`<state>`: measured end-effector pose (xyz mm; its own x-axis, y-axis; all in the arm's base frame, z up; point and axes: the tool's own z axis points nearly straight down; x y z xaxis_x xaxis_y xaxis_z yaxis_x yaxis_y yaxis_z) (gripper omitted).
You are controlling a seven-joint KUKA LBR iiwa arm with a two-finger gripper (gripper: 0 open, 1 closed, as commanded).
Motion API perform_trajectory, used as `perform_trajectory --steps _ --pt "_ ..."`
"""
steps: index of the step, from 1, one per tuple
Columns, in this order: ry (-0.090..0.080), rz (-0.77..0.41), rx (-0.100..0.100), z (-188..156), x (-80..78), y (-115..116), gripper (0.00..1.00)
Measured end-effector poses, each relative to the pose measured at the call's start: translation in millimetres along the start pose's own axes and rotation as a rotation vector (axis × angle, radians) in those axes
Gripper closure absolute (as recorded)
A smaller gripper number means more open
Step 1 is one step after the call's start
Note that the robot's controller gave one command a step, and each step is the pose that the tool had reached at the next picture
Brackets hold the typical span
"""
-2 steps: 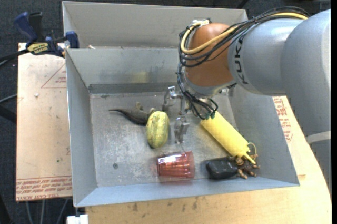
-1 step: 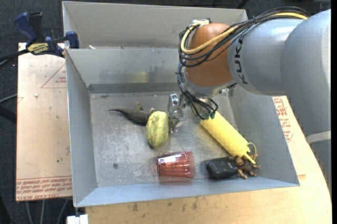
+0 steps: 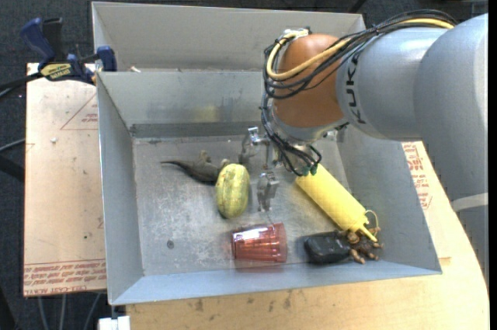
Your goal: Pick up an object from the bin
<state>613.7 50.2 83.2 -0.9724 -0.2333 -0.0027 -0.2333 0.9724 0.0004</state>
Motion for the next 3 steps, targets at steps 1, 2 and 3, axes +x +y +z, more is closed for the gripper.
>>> perform_trajectory --steps 1,2,3 --pt "0.000 0.000 0.000 0.0 0.0 0.0 0.00" --pt "-0.003 -0.108 -0.003 8.8 -14.4 -30.8 1.00" --pt "-0.003 -0.108 -0.003 8.8 -14.4 -30.8 1.00"
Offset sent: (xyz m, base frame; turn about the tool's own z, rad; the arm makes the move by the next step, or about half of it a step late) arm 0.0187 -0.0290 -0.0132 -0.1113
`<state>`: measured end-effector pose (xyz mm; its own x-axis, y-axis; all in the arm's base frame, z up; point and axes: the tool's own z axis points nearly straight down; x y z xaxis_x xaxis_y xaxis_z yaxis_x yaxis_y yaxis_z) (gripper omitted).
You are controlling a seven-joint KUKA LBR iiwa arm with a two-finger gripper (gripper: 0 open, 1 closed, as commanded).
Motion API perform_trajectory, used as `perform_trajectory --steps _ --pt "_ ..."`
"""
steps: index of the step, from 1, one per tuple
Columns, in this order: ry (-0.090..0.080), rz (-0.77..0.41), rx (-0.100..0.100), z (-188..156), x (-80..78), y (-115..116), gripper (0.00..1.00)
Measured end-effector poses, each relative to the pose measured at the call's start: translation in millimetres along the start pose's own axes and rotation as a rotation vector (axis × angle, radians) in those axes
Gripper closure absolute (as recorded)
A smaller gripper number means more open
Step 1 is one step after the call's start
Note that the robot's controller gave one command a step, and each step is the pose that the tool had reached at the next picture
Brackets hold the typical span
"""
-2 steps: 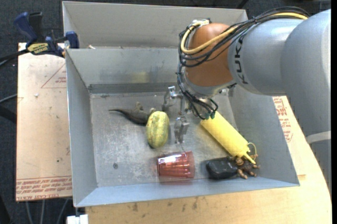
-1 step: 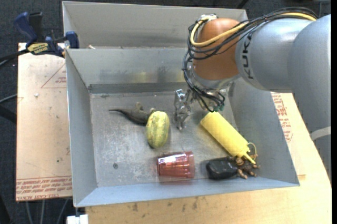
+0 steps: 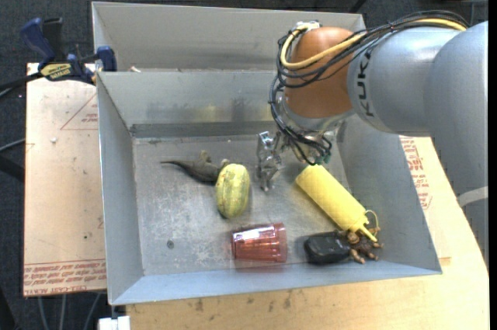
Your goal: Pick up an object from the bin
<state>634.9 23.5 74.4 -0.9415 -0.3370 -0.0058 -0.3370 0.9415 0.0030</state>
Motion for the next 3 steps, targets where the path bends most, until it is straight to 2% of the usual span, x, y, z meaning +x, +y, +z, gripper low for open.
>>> perform_trajectory --steps 3 --pt "0.000 0.000 0.000 0.1 0.0 -0.1 1.00"
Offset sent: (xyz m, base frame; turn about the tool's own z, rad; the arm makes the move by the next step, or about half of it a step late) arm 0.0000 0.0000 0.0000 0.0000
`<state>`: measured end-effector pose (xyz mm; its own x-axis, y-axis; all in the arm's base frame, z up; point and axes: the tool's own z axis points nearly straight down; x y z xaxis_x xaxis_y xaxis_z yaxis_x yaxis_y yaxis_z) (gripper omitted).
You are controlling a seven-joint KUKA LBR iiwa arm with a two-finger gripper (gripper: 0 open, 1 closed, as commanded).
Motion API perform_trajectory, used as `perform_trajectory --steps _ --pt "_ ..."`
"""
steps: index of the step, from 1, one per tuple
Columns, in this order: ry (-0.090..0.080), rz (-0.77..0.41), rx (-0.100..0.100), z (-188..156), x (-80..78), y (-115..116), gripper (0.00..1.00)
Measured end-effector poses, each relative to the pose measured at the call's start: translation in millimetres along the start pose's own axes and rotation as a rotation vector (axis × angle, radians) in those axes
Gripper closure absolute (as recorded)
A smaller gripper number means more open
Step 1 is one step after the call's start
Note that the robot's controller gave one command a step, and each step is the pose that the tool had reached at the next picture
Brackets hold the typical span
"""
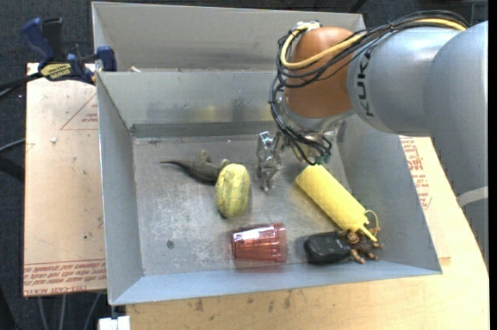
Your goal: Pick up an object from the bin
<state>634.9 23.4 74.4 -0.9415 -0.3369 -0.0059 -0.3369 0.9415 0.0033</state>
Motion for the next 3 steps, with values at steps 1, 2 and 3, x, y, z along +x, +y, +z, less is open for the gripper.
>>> perform_trajectory --steps 1,2,3 --pt "0.000 0.000 0.000 0.0 0.0 0.0 1.00" --pt "0.000 0.000 0.000 0.0 0.0 0.0 1.00" --pt "0.000 0.000 0.000 0.0 0.0 0.0 1.00"
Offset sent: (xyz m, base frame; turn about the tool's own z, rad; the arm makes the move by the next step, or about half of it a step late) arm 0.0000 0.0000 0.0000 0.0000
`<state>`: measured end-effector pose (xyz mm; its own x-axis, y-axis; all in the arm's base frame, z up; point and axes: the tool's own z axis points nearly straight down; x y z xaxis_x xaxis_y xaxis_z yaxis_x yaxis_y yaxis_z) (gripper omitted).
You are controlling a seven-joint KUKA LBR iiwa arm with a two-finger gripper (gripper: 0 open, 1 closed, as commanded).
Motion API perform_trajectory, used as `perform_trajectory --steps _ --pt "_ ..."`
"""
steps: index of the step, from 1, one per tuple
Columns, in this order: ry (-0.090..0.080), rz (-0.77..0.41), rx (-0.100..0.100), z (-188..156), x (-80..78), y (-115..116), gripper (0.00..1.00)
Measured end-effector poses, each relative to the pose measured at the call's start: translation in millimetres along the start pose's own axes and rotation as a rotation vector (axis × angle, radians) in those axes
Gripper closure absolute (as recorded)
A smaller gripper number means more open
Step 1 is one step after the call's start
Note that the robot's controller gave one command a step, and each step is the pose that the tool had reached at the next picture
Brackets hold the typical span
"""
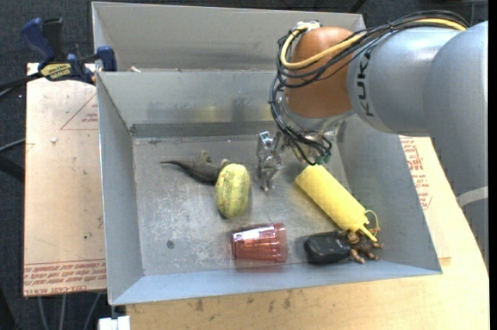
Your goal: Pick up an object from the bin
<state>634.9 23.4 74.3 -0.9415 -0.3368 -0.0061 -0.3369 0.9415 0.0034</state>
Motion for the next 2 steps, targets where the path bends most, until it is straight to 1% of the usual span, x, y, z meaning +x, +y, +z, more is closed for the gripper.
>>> perform_trajectory --steps 2 --pt "0.000 0.000 0.000 0.0 0.0 0.0 1.00"
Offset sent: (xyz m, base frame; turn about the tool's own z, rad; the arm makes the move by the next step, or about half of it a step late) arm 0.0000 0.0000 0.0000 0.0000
